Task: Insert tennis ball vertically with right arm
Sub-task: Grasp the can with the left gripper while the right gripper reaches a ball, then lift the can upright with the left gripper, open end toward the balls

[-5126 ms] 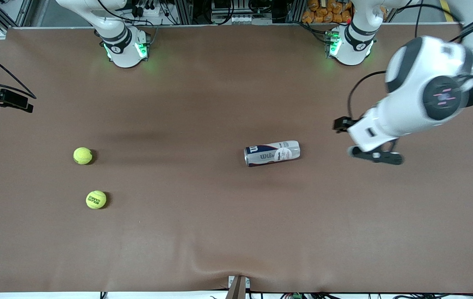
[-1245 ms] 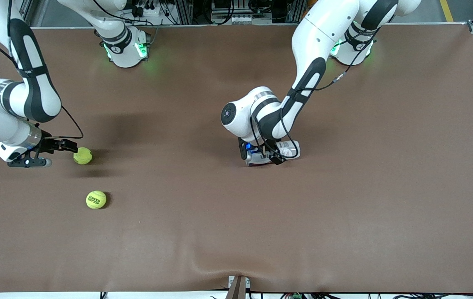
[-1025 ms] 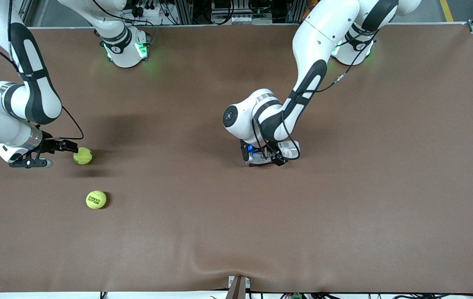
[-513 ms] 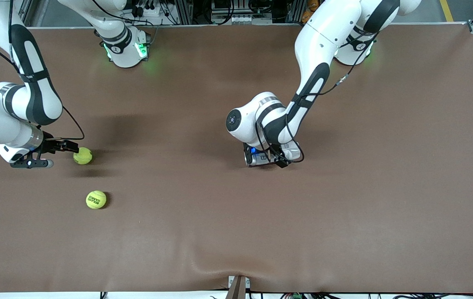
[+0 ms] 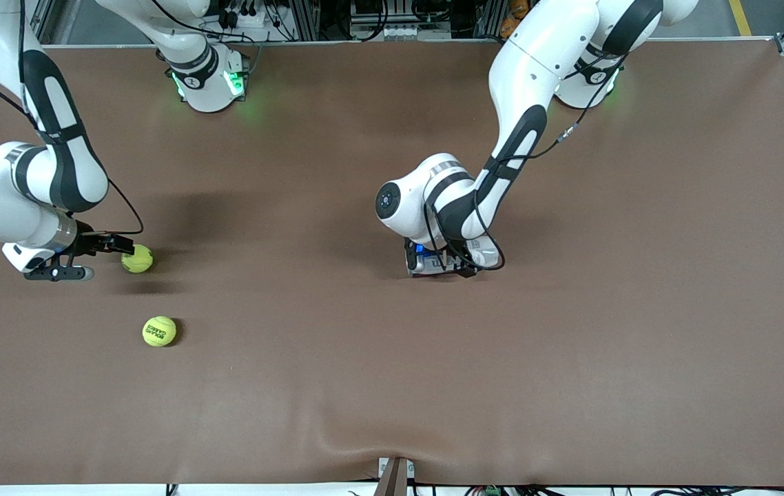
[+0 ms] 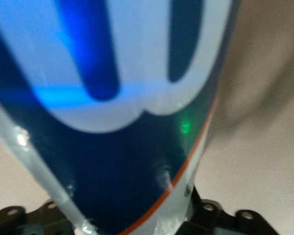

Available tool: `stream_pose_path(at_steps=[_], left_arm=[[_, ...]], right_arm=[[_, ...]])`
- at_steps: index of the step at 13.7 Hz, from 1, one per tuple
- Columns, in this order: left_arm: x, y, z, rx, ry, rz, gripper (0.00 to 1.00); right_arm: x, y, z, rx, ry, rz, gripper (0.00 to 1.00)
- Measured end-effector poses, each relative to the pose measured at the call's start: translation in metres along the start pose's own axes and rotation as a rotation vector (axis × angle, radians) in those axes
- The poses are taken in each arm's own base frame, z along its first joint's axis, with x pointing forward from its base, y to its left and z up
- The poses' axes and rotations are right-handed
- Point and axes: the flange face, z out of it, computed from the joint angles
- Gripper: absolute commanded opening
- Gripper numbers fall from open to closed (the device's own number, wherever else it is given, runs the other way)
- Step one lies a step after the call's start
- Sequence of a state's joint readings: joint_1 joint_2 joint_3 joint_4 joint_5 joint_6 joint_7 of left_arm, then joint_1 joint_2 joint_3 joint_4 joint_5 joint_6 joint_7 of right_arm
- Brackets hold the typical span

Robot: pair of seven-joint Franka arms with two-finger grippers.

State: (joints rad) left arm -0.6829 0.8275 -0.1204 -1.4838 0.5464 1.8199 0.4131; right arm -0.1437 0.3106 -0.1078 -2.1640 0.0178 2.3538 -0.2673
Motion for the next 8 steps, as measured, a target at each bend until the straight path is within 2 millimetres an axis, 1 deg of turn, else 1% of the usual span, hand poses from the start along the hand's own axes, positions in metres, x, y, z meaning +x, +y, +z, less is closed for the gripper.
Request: stream_pose_path(at_steps=[5,7,8], left_arm=[[0.0,-0.001,-0.001,0.001,0.002,-0.002,0.61],[0.001,-0.006,-0.008,0.012,0.022,-0.009,0.61],[0.002,-0.008,-0.015,0.019,0.037,-0.013,0.61]], right_arm=[[0.0,0.0,0.002,0.0,-0.001,0.0,1.0],[0.0,0.0,0.001,0.0,0.0,0.0,1.0],[0.0,0.0,0.001,0.0,0.0,0.001,1.0]])
